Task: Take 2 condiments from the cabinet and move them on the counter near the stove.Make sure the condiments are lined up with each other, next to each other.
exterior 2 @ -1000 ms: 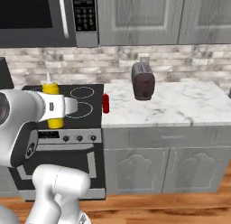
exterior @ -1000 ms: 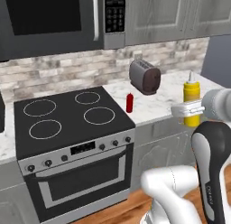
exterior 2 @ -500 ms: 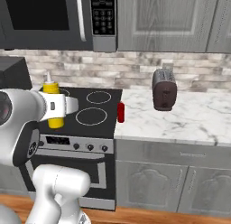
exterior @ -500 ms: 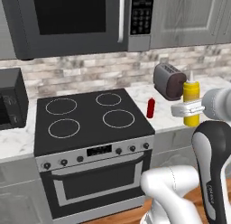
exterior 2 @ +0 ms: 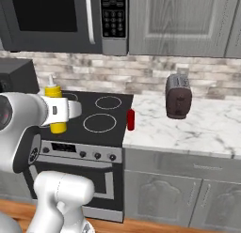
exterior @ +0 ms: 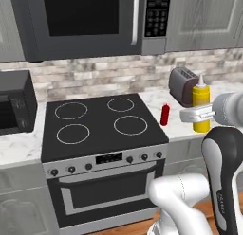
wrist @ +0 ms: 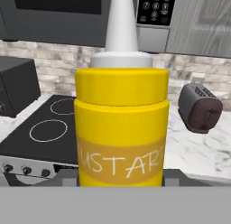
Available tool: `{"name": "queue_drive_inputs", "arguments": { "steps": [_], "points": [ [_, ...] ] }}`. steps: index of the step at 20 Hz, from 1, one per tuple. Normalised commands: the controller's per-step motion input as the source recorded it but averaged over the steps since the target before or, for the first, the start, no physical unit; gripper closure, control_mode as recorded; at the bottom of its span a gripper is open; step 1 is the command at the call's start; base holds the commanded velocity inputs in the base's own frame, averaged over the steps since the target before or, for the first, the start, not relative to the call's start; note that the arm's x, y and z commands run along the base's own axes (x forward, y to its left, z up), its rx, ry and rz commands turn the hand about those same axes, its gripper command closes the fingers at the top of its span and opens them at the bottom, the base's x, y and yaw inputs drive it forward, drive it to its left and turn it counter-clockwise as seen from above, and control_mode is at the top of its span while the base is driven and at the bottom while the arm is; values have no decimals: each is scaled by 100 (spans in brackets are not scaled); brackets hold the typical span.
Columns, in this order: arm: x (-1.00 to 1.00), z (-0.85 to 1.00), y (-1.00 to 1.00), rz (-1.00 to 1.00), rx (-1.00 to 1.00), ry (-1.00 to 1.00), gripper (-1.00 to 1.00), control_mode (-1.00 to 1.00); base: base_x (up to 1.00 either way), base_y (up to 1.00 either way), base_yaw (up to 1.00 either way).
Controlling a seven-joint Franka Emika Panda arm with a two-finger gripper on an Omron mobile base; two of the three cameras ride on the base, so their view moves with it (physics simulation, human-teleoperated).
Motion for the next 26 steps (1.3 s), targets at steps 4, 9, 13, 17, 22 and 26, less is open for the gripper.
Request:
{"name": "queue_drive_inputs", "arguments": {
  "steps": [4,9,13,17,22,26],
  "points": [
    [0,0,0,0,0,0,100,100,35,-2,9],
    [0,0,0,0,0,0,100,100,42,-23,9],
    [0,0,0,0,0,0,100,100,47,-25,6],
    [0,0,0,0,0,0,100,100,49,-28,6],
    [0,0,0,0,0,0,100,100,54,-38,5],
    [0,0,0,0,0,0,100,100,59,-43,6]
  ]
}}
